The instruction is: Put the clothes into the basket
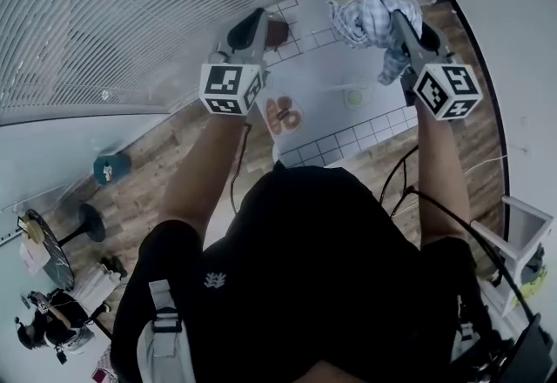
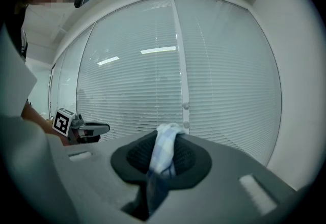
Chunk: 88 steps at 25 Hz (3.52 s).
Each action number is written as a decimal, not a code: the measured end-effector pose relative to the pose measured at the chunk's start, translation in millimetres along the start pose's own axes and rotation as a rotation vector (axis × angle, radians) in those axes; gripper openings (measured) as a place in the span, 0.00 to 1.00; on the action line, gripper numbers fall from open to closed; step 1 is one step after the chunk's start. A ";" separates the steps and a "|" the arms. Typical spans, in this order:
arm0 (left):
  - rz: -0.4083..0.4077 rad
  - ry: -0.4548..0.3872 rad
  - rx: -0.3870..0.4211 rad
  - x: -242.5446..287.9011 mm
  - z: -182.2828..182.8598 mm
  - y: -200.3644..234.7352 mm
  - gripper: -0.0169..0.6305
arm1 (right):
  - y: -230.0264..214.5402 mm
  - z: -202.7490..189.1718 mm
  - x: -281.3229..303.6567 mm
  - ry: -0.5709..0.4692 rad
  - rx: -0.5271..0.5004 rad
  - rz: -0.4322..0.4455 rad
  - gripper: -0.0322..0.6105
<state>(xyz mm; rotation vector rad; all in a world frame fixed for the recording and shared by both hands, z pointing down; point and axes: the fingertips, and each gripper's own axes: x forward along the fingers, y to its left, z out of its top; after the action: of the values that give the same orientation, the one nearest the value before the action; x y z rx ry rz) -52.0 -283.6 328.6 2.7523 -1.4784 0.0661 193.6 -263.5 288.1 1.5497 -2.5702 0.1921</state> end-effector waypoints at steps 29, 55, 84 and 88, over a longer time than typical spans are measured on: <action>0.016 0.122 -0.055 21.0 -67.9 29.6 0.04 | -19.9 -75.7 69.6 0.124 0.052 0.033 0.13; 0.048 0.171 -0.067 7.1 -111.6 35.3 0.04 | -19.5 -132.6 83.5 0.207 0.035 0.042 0.13; 0.045 0.165 -0.064 3.4 -105.5 36.0 0.04 | -13.1 -172.0 85.1 0.394 0.050 0.035 0.43; 0.043 0.161 -0.063 2.7 -103.6 33.4 0.04 | -8.9 -184.6 81.6 0.473 0.030 0.050 0.45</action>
<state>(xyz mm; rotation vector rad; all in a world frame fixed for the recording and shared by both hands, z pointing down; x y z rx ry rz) -81.5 -300.7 432.0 2.5976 -1.4720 0.2314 172.8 -305.7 484.5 1.2610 -2.2382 0.5340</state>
